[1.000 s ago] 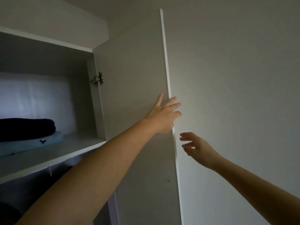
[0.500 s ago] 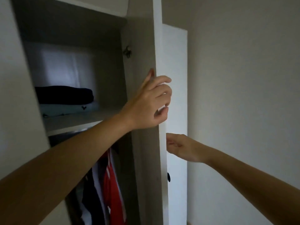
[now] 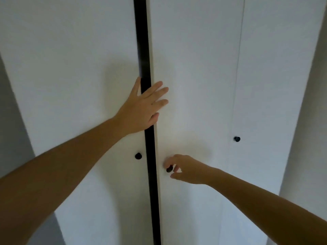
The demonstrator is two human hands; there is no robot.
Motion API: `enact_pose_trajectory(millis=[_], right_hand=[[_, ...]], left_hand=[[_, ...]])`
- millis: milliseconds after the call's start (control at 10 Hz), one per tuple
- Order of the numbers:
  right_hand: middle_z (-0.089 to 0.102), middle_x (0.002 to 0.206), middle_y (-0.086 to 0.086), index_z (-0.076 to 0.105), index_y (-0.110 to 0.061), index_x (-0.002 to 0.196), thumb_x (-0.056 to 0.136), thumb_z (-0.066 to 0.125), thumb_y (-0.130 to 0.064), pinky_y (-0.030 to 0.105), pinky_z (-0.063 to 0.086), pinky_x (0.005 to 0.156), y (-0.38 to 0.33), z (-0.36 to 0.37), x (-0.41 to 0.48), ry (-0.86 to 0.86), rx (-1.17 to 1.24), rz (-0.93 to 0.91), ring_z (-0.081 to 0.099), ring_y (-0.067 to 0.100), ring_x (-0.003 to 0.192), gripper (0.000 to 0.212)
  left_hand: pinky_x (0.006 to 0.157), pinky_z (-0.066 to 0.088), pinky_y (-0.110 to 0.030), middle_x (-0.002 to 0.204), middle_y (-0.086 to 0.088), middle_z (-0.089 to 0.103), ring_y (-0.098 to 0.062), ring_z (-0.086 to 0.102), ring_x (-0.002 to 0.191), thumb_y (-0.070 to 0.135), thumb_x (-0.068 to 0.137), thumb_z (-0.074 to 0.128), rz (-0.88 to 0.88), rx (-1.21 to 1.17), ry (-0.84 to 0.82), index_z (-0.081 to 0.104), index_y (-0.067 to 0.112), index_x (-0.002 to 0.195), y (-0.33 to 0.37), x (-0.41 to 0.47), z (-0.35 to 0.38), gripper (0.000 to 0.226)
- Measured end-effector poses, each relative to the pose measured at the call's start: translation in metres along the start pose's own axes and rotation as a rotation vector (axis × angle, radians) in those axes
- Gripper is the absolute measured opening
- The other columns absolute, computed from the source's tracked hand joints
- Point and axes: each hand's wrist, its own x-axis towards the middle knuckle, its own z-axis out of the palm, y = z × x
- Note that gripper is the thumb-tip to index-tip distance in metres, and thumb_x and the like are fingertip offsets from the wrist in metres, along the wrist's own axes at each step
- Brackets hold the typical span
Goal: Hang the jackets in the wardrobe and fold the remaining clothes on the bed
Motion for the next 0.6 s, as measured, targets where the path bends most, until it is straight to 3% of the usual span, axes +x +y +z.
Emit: enact_pose_trajectory(millis=[100, 200, 400, 600], right_hand=[[0.057, 0.106, 0.005, 0.062, -0.010, 0.102, 0.091, 0.055, -0.012, 0.031, 0.048, 0.086, -0.004, 0.019, 0.042, 0.124, -0.147, 0.028, 0.057, 0.022, 0.095, 0.014], [0.059, 0.102, 0.005, 0.064, -0.009, 0.095, 0.091, 0.057, -0.012, 0.027, 0.049, 0.083, 0.000, 0.029, 0.070, 0.150, -0.183, 0.095, 0.058, 0.021, 0.092, 0.010], [0.054, 0.091, 0.000, 0.061, -0.012, 0.093, 0.092, 0.050, -0.011, 0.024, 0.044, 0.071, 0.008, 0.041, 0.104, 0.214, -0.211, 0.138, 0.051, 0.017, 0.080, 0.011], [0.056, 0.098, 0.001, 0.059, -0.016, 0.102, 0.096, 0.045, -0.013, 0.026, 0.050, 0.076, 0.014, 0.049, 0.123, 0.259, -0.222, 0.178, 0.057, 0.020, 0.085, 0.015]], left_hand=[[0.109, 0.010, -0.068, 0.156, -0.010, 0.023, -0.028, 0.017, 0.145, 0.034, 0.092, 0.045, -0.020, 0.082, -0.104, 0.042, 0.019, 0.142, -0.015, -0.012, 0.026, 0.052], [0.110, 0.005, -0.067, 0.159, -0.009, 0.011, -0.029, 0.008, 0.146, 0.046, 0.095, 0.036, -0.053, 0.138, -0.120, 0.027, 0.024, 0.149, -0.020, -0.014, 0.049, 0.058], [0.108, -0.005, -0.068, 0.157, -0.009, -0.018, -0.031, -0.014, 0.144, 0.060, 0.095, 0.022, -0.139, 0.198, -0.212, -0.006, 0.025, 0.151, -0.026, -0.017, 0.085, 0.072], [0.107, -0.010, -0.068, 0.153, -0.010, -0.030, -0.031, -0.025, 0.141, 0.067, 0.091, 0.016, -0.188, 0.215, -0.307, -0.018, 0.022, 0.149, -0.031, -0.021, 0.110, 0.080]])
